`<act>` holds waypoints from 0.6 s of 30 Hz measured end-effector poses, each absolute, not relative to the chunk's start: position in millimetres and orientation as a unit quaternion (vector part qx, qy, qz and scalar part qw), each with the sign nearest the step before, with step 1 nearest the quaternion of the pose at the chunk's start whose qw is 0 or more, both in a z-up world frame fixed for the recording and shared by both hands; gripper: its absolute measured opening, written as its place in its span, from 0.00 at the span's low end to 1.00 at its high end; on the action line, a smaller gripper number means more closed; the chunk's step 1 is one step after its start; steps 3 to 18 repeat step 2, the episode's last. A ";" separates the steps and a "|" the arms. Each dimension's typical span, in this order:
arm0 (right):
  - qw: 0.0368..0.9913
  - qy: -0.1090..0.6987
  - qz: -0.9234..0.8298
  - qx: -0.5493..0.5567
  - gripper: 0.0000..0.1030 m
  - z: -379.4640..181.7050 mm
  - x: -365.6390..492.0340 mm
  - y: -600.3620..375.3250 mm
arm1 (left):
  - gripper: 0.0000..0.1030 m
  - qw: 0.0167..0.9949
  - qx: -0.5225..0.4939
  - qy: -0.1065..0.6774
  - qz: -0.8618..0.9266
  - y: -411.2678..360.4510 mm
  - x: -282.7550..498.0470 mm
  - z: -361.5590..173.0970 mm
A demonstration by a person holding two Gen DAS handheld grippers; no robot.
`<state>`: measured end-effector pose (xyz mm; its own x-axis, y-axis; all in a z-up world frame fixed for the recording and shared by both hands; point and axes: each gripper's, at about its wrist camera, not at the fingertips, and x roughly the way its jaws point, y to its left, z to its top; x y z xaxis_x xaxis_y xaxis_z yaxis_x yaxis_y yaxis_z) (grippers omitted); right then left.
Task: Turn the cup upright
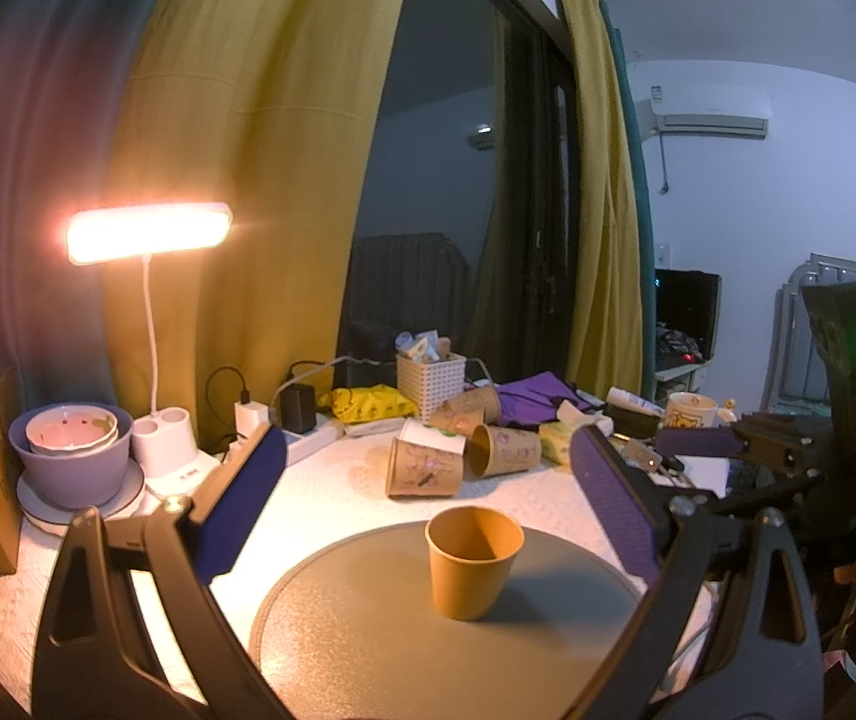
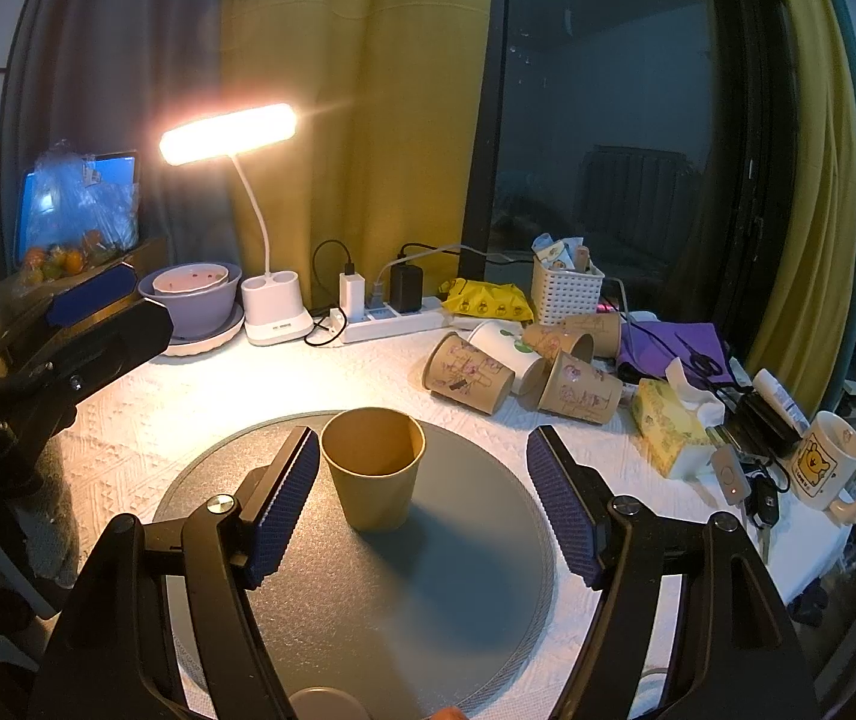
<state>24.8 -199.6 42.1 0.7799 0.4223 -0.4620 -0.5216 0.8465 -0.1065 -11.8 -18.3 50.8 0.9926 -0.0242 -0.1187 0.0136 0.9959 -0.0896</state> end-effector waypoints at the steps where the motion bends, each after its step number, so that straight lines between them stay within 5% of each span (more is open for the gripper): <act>1: 0.936 0.216 0.252 -0.115 0.73 42.2 25.0 -199.7 | 0.94 0.997 -0.043 0.059 -0.010 -19.4 -12.0 50.3; 18: 0.936 0.216 0.252 -0.115 0.73 42.2 25.0 -199.8 | 0.94 0.997 -0.043 0.057 -0.010 -20.2 -11.9 49.3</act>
